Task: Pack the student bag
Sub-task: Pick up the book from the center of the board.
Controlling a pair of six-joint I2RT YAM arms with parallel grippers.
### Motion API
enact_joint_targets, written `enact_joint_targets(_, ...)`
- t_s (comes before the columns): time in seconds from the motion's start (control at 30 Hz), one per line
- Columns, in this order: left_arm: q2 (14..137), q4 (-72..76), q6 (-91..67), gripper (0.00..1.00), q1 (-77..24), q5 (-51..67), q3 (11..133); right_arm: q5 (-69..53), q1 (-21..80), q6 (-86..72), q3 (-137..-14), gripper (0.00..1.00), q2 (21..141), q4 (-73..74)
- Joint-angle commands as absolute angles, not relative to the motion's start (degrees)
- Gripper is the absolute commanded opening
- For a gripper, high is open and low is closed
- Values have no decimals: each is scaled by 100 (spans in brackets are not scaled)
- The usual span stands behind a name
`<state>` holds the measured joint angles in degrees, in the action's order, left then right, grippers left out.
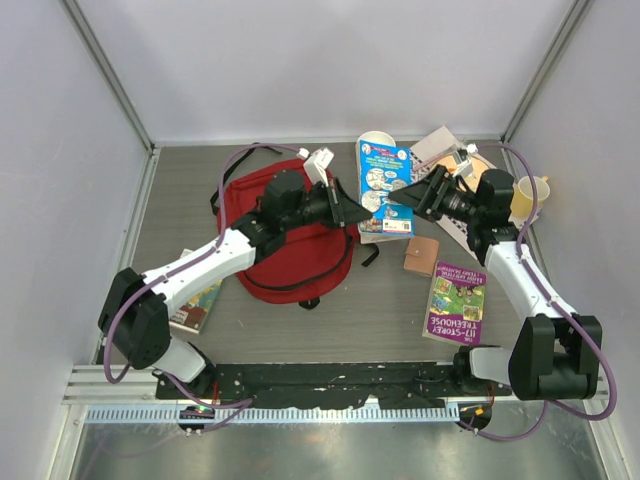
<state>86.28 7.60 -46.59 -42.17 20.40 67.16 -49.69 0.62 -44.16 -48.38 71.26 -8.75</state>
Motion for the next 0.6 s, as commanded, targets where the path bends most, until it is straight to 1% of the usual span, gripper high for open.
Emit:
enact_joint_targets(0.0, 8297, 2451, -4912, 0, -4157, 2732, 6671, -5669, 88, -5088, -4782, 80, 6926, -2143)
enact_joint_targets(0.03, 8340, 2696, -4965, 0, -4166, 2812, 6653, -5695, 97, -5150, -4746, 80, 6952, -2379)
enact_joint_targets(0.17, 8385, 3101, -5159, 0, -4148, 3189, 6566, -5731, 114, -5282, -4694, 80, 7040, -2531)
enact_joint_targets(0.23, 8385, 3269, -5299, 0, -4131, 3199, 6522, -5695, 114, -5291, -4685, 75, 7058, -2557)
enact_joint_targets(0.27, 8385, 3270, -5317, 0, -4122, 3191, 6495, -5695, 114, -5300, -4676, 68, 7049, -2584)
enact_joint_targets(0.33, 8393, 3200, -5300, 0, -4105, 3182, 6460, -5643, 114, -5352, -4650, 59, 6988, -2654)
enact_joint_targets(0.37, 8385, 3164, -5300, 0, -4078, 3173, 6460, -5634, 114, -5344, -4649, 51, 6961, -2654)
enact_joint_targets(0.43, 8350, 3016, -5274, 0, -4061, 3051, 6373, -5564, 123, -5344, -4623, 44, 6856, -2681)
enact_joint_targets(0.47, 8324, 2928, -5239, 3, -4052, 2980, 6346, -5529, 114, -5335, -4614, 36, 6821, -2672)
enact_joint_targets(0.5, 8271, 2814, -5195, 12, -4034, 2892, 6320, -5494, 114, -5326, -4606, 32, 6777, -2654)
enact_joint_targets(0.53, 8227, 2517, -5125, 37, -4043, 2709, 6311, -5458, 114, -5326, -4605, 28, 6768, -2646)
enact_joint_targets(0.57, 8200, 2322, -4933, 49, -4034, 2603, 6302, -5458, 114, -5335, -4605, 22, 6724, -2646)
